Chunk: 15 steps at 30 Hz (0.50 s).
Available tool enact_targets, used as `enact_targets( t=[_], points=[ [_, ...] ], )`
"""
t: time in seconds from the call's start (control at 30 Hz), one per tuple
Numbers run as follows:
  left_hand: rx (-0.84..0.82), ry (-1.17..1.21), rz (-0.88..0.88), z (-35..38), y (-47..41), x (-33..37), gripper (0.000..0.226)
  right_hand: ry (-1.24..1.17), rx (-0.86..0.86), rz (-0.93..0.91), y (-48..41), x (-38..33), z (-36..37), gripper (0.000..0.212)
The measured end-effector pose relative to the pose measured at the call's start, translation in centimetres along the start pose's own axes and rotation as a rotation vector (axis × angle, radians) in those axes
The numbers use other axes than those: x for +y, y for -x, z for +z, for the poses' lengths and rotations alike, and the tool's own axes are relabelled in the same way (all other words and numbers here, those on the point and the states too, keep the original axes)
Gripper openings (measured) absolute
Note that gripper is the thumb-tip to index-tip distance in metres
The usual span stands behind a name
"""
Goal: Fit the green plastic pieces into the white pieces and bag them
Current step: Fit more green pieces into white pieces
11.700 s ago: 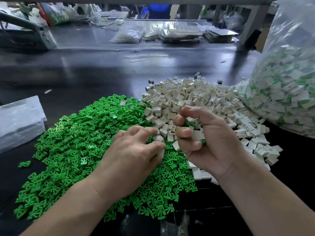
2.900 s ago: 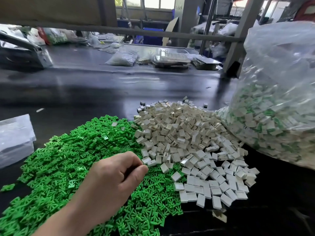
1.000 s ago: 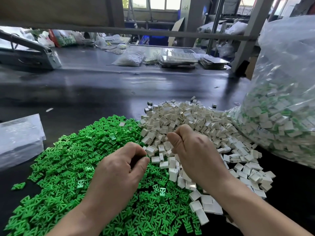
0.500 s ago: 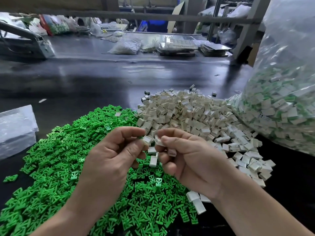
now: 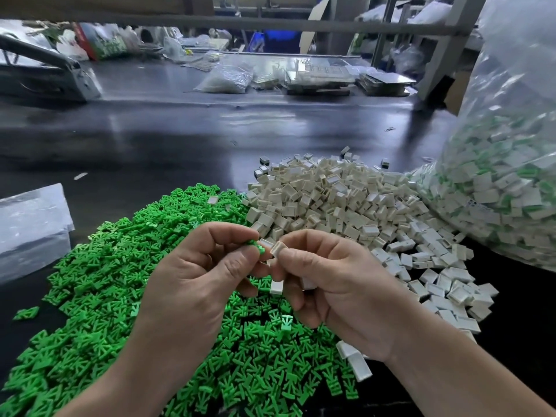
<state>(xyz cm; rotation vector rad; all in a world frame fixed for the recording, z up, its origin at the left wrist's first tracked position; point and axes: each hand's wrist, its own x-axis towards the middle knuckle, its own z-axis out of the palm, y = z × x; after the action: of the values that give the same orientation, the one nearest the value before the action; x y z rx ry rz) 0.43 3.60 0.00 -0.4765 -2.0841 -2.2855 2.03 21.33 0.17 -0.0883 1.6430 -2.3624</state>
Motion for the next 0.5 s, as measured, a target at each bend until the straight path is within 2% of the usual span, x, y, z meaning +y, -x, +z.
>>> enact_targets(
  t=[0.2, 0.5],
  points=[
    [-0.029, 0.037, -0.041, -0.13, 0.05, 0.07, 0.020, 0.103, 0.040, -0.042, 0.00, 0.00, 0.05, 0.002],
    [-0.052, 0.040, -0.079, -0.40, 0.02, -0.21, 0.027, 0.148, 0.055, -0.056, 0.08, -0.09, -0.20, 0.006]
  ],
)
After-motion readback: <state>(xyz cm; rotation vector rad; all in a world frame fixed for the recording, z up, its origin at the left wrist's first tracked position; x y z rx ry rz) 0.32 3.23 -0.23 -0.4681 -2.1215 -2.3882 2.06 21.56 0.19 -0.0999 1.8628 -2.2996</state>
